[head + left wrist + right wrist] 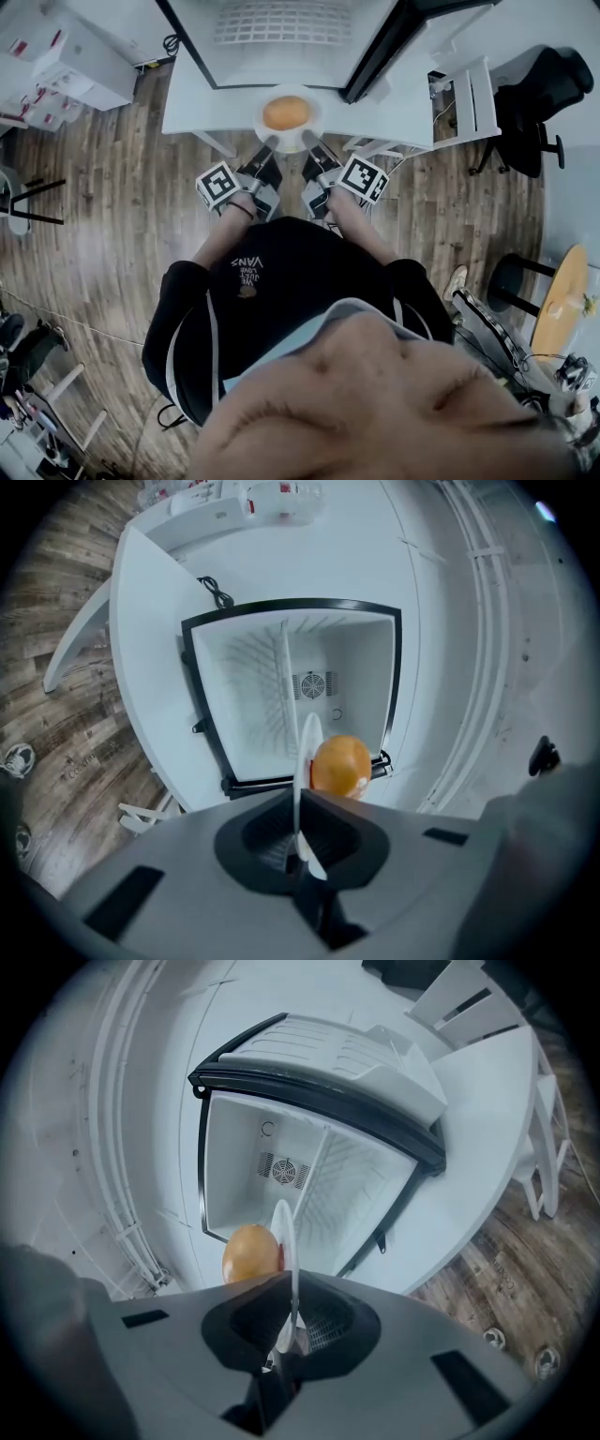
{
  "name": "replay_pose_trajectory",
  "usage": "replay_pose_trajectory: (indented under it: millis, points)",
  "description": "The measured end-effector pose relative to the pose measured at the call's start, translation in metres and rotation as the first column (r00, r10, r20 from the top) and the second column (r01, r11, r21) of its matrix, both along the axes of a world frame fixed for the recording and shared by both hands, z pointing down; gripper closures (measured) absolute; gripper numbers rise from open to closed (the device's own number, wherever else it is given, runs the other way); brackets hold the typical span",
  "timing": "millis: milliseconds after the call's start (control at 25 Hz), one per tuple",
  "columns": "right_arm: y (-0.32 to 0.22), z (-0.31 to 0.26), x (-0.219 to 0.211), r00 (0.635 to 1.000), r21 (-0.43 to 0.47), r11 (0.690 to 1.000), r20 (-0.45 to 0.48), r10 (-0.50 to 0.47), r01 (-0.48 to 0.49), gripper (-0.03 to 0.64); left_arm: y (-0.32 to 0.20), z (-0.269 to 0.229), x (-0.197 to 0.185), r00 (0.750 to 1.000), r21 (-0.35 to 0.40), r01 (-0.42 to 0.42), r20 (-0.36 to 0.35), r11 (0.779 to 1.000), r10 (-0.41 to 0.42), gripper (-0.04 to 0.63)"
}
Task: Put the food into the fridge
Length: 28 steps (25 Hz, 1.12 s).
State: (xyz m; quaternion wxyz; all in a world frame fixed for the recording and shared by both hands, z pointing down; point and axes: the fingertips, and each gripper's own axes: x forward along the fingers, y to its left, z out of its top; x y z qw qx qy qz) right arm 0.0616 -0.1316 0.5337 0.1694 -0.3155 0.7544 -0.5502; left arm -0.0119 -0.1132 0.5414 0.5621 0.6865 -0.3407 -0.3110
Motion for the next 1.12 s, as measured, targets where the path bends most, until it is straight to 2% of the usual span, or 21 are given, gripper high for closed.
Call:
replay_pose_trajectory:
  millis: [480, 1120]
  points:
    - [-0.049, -0.008, -0.025, 1.000, 0.010, 1.000, 0.005, 0.027, -0.027, 0.591, -0.051, -0.009, -0.025, 1.000, 0.002, -0.014, -0.026, 1.000, 0.014, 0.571]
    - [-0.106, -0.017, -0.053, 0.997, 0.023, 0.996, 0.011, 0.082, -0.082, 0.591, -0.111, -0.016, -0.054, 0.998, 0.011, -0.062, -0.024, 0.998, 0.062, 0.571]
